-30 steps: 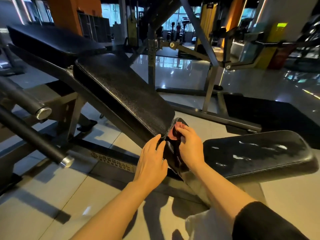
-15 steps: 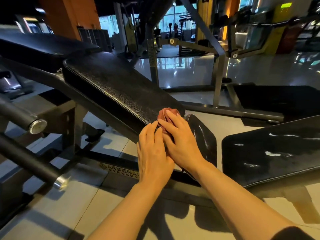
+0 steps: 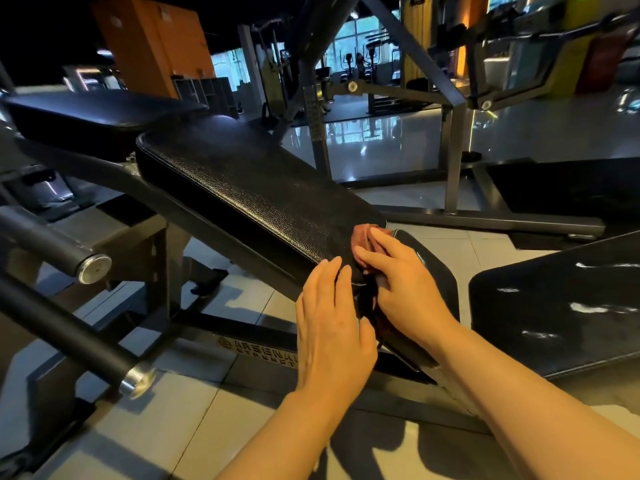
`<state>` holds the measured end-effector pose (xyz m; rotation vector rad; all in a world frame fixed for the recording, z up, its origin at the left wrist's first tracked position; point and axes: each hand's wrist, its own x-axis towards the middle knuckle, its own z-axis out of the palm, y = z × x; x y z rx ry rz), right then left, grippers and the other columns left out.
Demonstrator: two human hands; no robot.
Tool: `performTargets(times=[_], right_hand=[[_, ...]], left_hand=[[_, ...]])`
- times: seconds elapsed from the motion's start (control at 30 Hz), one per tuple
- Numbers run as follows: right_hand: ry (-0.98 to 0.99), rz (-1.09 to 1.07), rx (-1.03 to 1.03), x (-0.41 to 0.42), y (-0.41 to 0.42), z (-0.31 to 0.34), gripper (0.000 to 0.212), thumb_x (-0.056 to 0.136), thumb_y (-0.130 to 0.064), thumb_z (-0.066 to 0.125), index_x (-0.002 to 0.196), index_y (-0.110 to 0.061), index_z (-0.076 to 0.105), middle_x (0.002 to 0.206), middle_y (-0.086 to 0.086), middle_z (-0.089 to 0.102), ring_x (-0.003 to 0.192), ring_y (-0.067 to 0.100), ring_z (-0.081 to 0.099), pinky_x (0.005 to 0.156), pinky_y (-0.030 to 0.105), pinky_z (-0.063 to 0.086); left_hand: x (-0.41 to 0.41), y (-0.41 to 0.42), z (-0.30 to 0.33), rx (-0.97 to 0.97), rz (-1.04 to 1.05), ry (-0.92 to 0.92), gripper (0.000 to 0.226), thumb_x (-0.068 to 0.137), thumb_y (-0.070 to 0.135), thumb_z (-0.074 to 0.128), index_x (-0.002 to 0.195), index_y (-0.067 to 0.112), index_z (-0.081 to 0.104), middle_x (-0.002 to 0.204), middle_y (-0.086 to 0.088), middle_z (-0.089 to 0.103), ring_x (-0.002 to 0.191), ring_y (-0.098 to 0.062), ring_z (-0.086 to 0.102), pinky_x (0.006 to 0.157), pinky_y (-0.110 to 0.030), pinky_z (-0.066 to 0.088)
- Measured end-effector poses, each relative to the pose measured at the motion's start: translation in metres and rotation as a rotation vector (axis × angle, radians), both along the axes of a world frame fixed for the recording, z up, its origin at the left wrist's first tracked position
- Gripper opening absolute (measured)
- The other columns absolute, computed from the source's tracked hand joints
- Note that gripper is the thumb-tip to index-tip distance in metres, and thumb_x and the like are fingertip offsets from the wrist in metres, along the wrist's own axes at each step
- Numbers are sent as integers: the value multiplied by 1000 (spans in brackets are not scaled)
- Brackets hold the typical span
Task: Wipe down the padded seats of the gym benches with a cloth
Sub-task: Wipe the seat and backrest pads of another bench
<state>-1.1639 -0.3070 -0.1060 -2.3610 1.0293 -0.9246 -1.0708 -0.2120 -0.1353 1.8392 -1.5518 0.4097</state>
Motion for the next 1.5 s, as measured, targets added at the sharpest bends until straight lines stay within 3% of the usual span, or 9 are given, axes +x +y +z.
performTargets(times=[0.1,0.27,0.37,0.47,0.6,0.77,1.03,1.33,1.5], right_hand=[[-14,-150,46,-9,-7,-1,55,88,7,55,136,-20,54,153,-2,35,141,22,29,112,28,25],[-271,19,-89,12,15,11,40,94,-18,60,134,-24,55,142,-11,38,127,-3,29,97,-1,20],[-234,139,-44,31,18,8,43,100,-26,50,142,-26,46,157,-11,22,144,4,18,110,14,16],[-241,63,-47,38,8,6,42,99,-16,50,140,-24,50,159,-7,21,146,11,16,113,21,16],[-306,-43,13,54,12,10,39,99,-12,49,136,-22,55,158,-3,24,147,17,16,119,40,25],[-254,97,-86,63,13,16,40,99,-20,51,138,-24,52,160,-3,17,148,17,11,113,27,17],[-153,2,1,54,3,20,40,101,-23,46,139,-31,50,161,-6,12,148,15,9,117,36,22],[-133,-173,-8,0,13,-1,39,94,-8,54,132,-19,59,153,-3,35,141,16,29,116,31,26],[55,-68,-45,-17,25,-27,48,102,-27,44,149,-32,35,160,-6,15,147,13,9,109,22,18]], left_hand=[[0,2,2,1,8,-8,71,76,12,72,140,5,41,148,-8,36,141,-22,27,112,-40,31],[9,4,7,-40,31,54,74,76,5,71,142,5,38,148,-6,35,142,-20,25,115,-40,28],[16,9,9,-51,44,78,80,72,2,71,144,8,36,149,-5,35,143,-19,25,116,-42,28],[23,11,12,-37,63,65,80,77,10,72,147,10,33,151,-2,30,144,-15,19,116,-31,15],[29,10,15,-45,58,60,80,75,8,73,145,12,36,150,-1,31,143,-16,20,114,-30,16],[27,5,14,-84,34,101,83,71,0,67,146,10,33,151,-1,28,144,-14,18,115,-33,22],[17,0,9,-55,31,59,81,68,-1,68,143,5,37,149,-5,28,143,-21,19,113,-37,19],[-3,7,-6,83,-78,-74,74,72,9,73,140,9,43,147,-8,37,141,-22,28,112,-42,29],[-9,9,-16,140,-173,-74,73,70,11,74,137,9,46,138,-3,47,133,-15,35,110,-36,35]])
